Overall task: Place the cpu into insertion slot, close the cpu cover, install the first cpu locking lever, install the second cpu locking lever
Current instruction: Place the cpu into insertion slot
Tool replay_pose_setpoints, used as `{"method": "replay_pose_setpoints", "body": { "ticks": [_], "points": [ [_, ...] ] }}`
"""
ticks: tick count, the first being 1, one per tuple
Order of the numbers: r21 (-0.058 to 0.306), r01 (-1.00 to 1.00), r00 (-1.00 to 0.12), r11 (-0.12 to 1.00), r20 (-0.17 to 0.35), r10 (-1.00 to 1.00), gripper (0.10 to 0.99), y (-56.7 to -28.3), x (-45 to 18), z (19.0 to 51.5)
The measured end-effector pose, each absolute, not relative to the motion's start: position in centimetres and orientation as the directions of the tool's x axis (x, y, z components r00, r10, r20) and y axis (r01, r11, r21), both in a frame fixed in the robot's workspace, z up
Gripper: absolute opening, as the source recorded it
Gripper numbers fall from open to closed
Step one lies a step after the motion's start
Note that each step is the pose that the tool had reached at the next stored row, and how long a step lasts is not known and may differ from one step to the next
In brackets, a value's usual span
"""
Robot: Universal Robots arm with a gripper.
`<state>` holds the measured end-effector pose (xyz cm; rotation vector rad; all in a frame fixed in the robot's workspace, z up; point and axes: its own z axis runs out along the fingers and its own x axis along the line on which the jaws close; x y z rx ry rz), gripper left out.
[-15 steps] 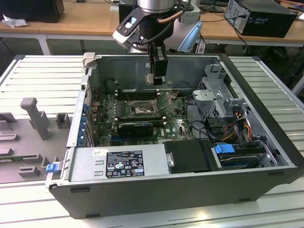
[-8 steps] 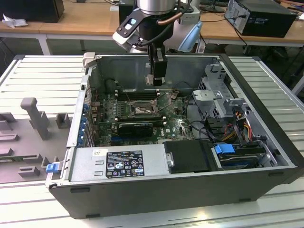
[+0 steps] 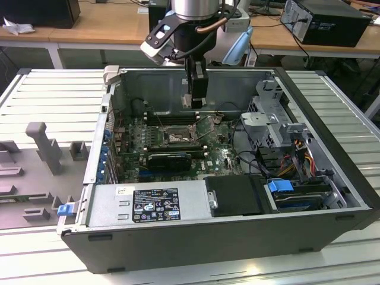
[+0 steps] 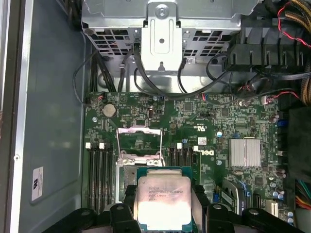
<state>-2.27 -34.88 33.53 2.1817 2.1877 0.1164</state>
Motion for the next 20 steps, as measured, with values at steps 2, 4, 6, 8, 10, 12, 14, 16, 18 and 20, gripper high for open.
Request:
{"method": "replay_pose_setpoints", "body": {
  "ticks": [2, 4, 6, 8, 10, 12, 14, 16, 18, 20],
  "points": [
    [0.088, 0.996, -0.001, -0.001, 0.018, 1.000, 0.525, -34.9, -2.3, 33.4],
    [0.088, 0.996, 0.002, -0.004, 0.018, 1.000, 0.525, -34.9, -2.3, 33.3],
    [0.088, 0.996, 0.004, -0.006, 0.018, 1.000, 0.525, -34.9, -2.3, 33.2],
    [0.088, 0.996, 0.008, -0.009, 0.018, 1.000, 0.525, -34.9, -2.3, 33.1],
    [0.088, 0.996, 0.010, -0.011, 0.018, 1.000, 0.525, -34.9, -2.3, 33.0],
    [0.088, 0.996, 0.014, -0.015, 0.018, 1.000, 0.525, -34.9, -2.3, 32.8],
    [0.088, 0.996, 0.015, -0.017, 0.018, 1.000, 0.525, -34.9, -2.3, 32.7],
    [0.088, 0.996, 0.016, -0.017, 0.017, 1.000, 0.525, -34.9, -2.3, 32.6],
    [0.088, 0.996, 0.016, -0.017, 0.015, 1.000, 0.525, -34.9, -2.3, 32.5],
    [0.088, 0.996, 0.016, -0.017, 0.015, 1.000, 0.525, -34.9, -2.3, 32.2]
  ]
}}
